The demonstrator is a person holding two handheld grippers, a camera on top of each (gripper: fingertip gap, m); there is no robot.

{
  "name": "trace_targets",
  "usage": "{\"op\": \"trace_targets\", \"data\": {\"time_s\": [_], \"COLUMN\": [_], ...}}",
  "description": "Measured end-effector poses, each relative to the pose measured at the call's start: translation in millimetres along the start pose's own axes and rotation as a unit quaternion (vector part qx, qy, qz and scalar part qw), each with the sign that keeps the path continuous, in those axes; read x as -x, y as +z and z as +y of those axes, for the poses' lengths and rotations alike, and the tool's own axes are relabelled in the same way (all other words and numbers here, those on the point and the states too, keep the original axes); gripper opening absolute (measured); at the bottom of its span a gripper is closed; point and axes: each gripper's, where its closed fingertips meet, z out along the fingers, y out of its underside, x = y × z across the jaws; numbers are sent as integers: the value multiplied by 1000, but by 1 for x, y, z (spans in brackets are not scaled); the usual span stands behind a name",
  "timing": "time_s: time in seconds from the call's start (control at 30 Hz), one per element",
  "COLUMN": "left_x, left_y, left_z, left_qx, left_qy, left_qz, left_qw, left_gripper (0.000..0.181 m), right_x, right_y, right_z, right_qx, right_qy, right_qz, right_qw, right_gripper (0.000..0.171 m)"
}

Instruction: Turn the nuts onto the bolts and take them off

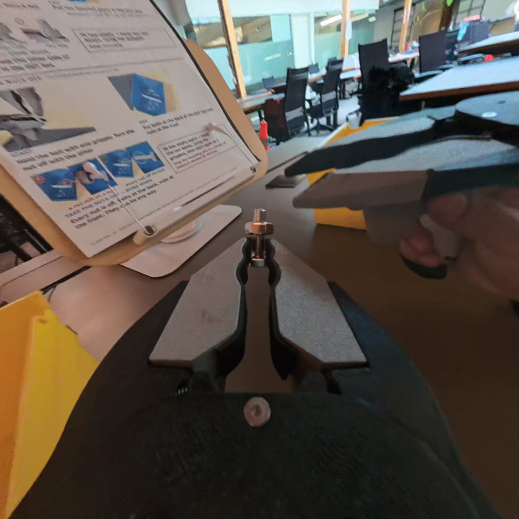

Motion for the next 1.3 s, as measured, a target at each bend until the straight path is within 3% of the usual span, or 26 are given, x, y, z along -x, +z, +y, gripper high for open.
{"op": "trace_targets", "data": {"time_s": [0.2,0.73,0.9,1.3], "left_x": [-7,-20,-25,-37], "left_y": [-8,-5,-7,-11], "left_z": [-7,1,-4,-15], "left_qx": [-15,-6,-25,-57], "left_qy": [31,12,13,57], "left_qz": [-11,22,45,56], "left_qw": [999,1000,999,995], "left_gripper": [7,7,7,7], "right_x": [8,21,25,26], "right_y": [-5,-7,-9,-17], "right_z": [3,5,4,-5], "right_qx": [2,12,15,3], "right_qy": [3,27,27,54], "right_qz": [-13,-55,-67,-86], "right_qw": [1000,998,997,995], "right_gripper": [44,42,29,25]}}
